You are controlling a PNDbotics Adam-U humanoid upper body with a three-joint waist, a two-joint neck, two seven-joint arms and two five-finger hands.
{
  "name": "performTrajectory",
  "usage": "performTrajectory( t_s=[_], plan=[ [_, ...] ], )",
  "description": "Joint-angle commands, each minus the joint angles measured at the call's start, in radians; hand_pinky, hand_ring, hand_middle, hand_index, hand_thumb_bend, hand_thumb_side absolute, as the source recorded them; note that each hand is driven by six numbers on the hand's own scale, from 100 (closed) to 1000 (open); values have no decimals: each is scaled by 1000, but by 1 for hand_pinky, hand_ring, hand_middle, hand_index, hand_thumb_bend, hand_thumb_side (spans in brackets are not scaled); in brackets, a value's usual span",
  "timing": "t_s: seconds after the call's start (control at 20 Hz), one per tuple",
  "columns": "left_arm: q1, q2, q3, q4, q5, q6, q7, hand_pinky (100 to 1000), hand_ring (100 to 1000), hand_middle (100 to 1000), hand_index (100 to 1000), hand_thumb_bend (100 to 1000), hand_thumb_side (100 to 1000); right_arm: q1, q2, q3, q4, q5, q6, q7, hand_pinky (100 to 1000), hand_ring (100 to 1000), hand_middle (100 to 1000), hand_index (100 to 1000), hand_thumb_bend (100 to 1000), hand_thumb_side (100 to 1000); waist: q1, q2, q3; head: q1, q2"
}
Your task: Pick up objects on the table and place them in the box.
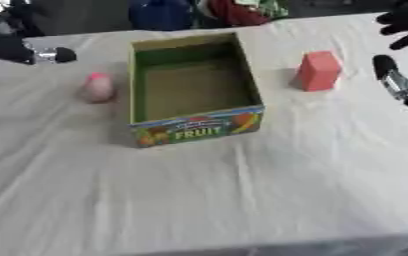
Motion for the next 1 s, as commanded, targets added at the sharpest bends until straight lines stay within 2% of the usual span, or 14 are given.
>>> performTrajectory(
  t_s=[0.05,0.3,0.7,1.0],
  plan=[
    [-52,-19,6,84,-101,-14,-26,696,730,740,787,824,648,-8,-33,-6,-2,-13,-2,3,711,824,842,887,132,509,-2,-22,2,-2,10],
    [-110,-98,10,218,-216,-51,-69,681,698,704,763,757,618,-6,-30,-6,4,-20,-3,5,709,822,841,887,120,517,-6,-25,-1,-4,13],
    [-141,-183,19,345,-291,-78,-89,672,693,704,764,757,633,-7,-21,-6,9,-30,-5,9,710,821,840,887,107,527,-11,-22,-11,1,18],
    [-132,-224,30,388,-309,-61,-7,660,674,696,764,684,607,-9,-15,-6,10,-34,-6,9,709,821,840,887,100,535,-14,-17,-20,3,20]
  ],
)
